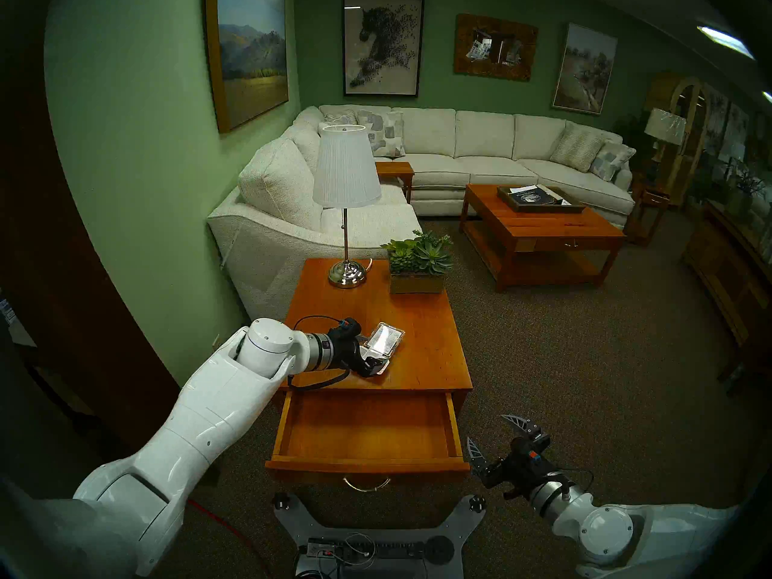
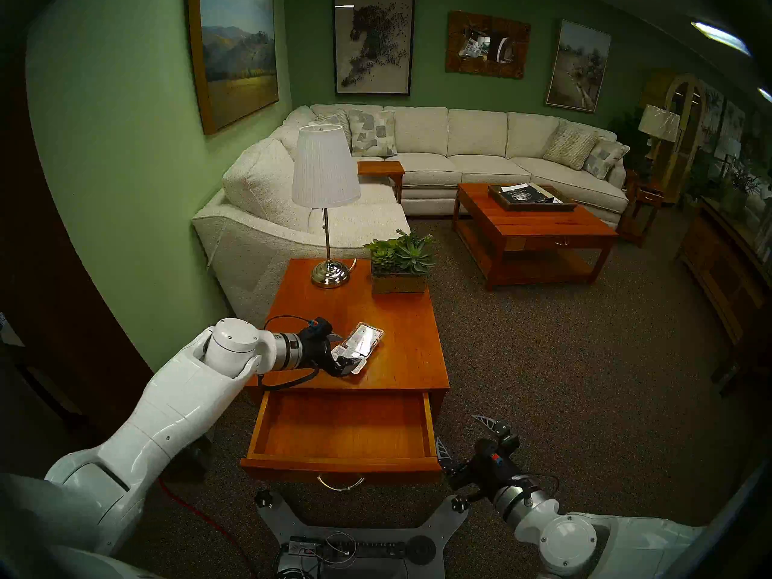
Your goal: Open the drawer, take out the contents and close the drawer
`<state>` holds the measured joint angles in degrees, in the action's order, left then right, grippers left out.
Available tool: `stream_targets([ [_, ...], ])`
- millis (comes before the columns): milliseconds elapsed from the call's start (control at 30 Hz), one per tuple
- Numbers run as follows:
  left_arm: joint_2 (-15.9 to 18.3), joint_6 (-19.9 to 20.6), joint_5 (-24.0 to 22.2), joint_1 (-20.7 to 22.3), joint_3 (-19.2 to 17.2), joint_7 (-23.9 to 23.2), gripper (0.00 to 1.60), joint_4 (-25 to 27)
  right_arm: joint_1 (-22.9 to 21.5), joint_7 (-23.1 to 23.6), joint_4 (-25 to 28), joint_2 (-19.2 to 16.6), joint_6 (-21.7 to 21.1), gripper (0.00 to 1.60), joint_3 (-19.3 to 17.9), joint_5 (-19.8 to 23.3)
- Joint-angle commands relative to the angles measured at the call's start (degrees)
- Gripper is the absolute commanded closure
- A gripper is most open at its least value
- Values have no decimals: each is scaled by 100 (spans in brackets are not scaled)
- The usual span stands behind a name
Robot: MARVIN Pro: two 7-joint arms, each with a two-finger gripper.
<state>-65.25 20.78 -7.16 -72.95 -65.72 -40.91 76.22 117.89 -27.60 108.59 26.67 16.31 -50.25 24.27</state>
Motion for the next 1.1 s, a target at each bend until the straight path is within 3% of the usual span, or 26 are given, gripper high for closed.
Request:
stream_targets([
  [0, 619, -194, -34, -403, -612, -497, 0, 614, -70, 2, 89, 10, 29, 0, -49, -15],
  [233, 1193, -481, -186, -1054, -1118, -1071, 0, 1194, -72, 3, 90, 11, 30, 0, -49, -16],
  [267, 1093, -518, -163, -1084, -1240, -1147, 0, 1093, -72, 3, 90, 11, 30, 0, -49, -16],
  [300, 1345, -546, -233, -1265, -1276, -1216, 0, 1350, -72, 3, 91, 10, 31, 0, -50, -16],
  [433, 1464, -674, -260, -1546, -1591, -1526, 0, 1418, -73, 3, 96, 9, 31, 0, -50, -17],
  [533, 1817, -789, -427, -2031, -1820, -1601, 0, 1656, -74, 3, 103, 6, 32, 0, -52, -17],
  [567, 1848, -832, -450, -2014, -1818, -1641, 0, 1593, -73, 2, 105, 5, 32, 0, -53, -17],
  [700, 1893, -935, -528, -2278, -1872, -1590, 0, 1568, -73, 1, 113, 0, 32, 0, -54, -17],
  [900, 1785, -1102, -573, -2827, -2042, -1145, 0, 1719, -70, -1, 122, -6, 30, 0, -56, -15],
  [1067, 1263, -796, -516, -3274, -2489, -507, 0, 2035, -69, -2, 126, -9, 29, 0, -57, -14],
])
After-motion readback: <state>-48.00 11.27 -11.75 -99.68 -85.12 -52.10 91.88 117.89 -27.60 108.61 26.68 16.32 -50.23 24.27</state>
